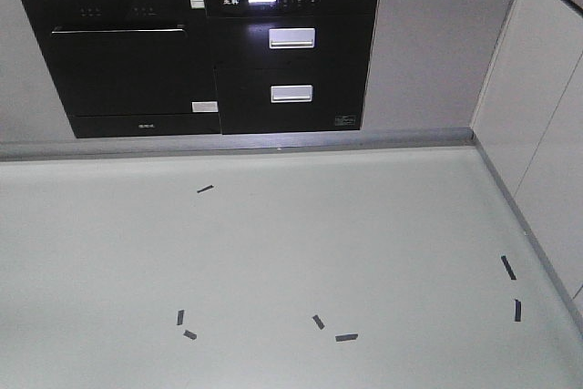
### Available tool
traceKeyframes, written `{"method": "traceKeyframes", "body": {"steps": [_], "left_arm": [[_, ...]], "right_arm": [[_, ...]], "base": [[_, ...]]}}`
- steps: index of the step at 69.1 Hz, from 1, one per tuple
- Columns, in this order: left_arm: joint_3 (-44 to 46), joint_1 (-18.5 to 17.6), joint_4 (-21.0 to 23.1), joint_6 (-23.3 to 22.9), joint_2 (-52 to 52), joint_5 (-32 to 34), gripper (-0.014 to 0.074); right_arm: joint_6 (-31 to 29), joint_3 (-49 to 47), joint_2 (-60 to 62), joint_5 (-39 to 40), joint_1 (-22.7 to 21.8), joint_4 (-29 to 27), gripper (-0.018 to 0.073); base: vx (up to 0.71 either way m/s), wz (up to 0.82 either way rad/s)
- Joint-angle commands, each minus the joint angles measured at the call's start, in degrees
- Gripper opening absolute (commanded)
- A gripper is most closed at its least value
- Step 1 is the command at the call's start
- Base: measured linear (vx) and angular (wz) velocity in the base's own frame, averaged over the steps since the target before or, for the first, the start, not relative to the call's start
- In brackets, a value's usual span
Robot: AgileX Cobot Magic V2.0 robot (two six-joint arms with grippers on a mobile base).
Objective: Transfer vegetables to tray and serve
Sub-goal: 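Drive the base toward the counter with both grippers closed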
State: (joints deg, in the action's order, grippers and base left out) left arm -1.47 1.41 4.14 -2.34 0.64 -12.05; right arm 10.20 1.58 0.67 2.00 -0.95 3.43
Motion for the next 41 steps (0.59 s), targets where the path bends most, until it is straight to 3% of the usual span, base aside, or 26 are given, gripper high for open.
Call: {"method": "traceKeyframes", "body": {"steps": [1,41], "left_arm": [[-1.5,0.2,0.2,-0.3,0.8,4.1,-0.0006],[-1.5,0.2,0.2,-0.3,0.8,4.1,-0.0006]], "right_arm": [[-0.4,0.9,0.4,4.4,-0.1,0.6,-0.0003],[-0.4,0.9,0.4,4.4,-0.1,0.6,-0.0003]], "base": [[0.0,0.0],[0.0,0.0]]}}
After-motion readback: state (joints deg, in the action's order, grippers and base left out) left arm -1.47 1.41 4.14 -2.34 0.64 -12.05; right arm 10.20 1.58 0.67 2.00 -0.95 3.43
